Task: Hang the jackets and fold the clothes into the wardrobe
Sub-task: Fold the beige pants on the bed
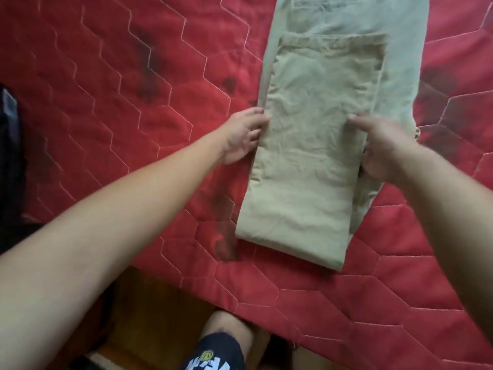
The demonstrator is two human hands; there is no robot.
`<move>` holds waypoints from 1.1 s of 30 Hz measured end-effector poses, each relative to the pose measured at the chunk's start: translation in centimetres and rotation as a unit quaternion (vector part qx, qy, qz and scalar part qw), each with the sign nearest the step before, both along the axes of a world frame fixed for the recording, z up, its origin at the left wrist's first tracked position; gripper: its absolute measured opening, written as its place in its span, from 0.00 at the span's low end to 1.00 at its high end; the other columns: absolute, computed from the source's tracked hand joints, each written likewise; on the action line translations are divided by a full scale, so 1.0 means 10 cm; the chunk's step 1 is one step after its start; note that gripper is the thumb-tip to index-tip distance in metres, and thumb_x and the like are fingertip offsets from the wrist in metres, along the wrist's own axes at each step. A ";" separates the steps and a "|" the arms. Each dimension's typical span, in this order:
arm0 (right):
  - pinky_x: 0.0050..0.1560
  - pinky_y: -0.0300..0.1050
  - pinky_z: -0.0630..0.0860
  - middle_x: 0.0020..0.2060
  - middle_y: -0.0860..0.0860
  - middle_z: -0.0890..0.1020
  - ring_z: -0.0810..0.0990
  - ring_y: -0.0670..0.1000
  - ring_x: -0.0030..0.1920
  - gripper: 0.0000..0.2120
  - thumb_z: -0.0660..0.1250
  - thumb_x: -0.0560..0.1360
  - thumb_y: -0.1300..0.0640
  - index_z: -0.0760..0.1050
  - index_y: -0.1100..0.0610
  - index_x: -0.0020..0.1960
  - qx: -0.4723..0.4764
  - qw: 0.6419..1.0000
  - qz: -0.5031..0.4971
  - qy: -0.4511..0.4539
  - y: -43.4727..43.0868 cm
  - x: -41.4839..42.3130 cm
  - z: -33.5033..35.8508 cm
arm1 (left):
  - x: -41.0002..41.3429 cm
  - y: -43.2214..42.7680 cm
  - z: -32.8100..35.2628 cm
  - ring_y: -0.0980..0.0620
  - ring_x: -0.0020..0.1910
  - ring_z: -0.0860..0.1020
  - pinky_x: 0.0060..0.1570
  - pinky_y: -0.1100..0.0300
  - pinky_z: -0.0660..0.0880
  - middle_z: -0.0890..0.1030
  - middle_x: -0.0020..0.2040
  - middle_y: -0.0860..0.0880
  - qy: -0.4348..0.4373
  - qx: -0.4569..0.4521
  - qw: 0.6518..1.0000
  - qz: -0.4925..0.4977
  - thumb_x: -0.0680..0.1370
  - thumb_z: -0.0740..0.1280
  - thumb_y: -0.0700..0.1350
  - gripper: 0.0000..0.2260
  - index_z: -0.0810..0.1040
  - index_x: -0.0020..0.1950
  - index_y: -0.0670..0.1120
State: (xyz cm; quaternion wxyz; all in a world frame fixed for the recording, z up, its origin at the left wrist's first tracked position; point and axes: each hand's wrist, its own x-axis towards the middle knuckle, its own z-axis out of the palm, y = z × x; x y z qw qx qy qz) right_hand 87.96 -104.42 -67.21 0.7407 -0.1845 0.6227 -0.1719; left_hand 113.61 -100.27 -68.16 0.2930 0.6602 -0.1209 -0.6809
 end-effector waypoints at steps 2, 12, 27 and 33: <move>0.49 0.50 0.85 0.58 0.57 0.85 0.86 0.56 0.56 0.20 0.71 0.77 0.53 0.79 0.59 0.66 0.070 0.997 -0.004 -0.029 0.28 -0.02 -0.05 | -0.01 0.28 0.07 0.54 0.44 0.83 0.36 0.65 0.78 0.82 0.51 0.49 0.030 0.025 0.999 -0.012 0.81 0.65 0.39 0.13 0.75 0.65 0.45; 0.54 0.53 0.80 0.58 0.58 0.85 0.85 0.58 0.54 0.19 0.70 0.76 0.56 0.79 0.59 0.66 0.122 0.990 0.050 -0.042 1.48 -0.35 0.00 | -0.03 1.61 0.12 0.48 0.57 0.83 0.56 0.58 0.80 0.83 0.62 0.42 0.069 0.123 0.987 -0.078 0.80 0.67 0.37 0.14 0.78 0.66 0.39; 0.51 0.50 0.82 0.53 0.49 0.87 0.87 0.52 0.52 0.15 0.72 0.74 0.63 0.80 0.51 0.59 0.006 0.995 0.084 0.054 2.33 -0.24 0.05 | -0.14 2.23 0.13 0.43 0.57 0.83 0.57 0.49 0.78 0.85 0.58 0.44 -0.045 0.027 0.995 -0.082 0.75 0.72 0.44 0.15 0.81 0.62 0.44; 0.43 0.49 0.80 0.51 0.54 0.83 0.83 0.51 0.46 0.23 0.72 0.76 0.62 0.67 0.56 0.67 -0.094 0.990 0.053 0.088 1.37 -0.08 0.02 | -0.16 1.18 0.13 0.51 0.42 0.80 0.38 0.61 0.76 0.83 0.47 0.48 -0.103 -0.064 0.993 0.014 0.81 0.66 0.38 0.08 0.77 0.58 0.49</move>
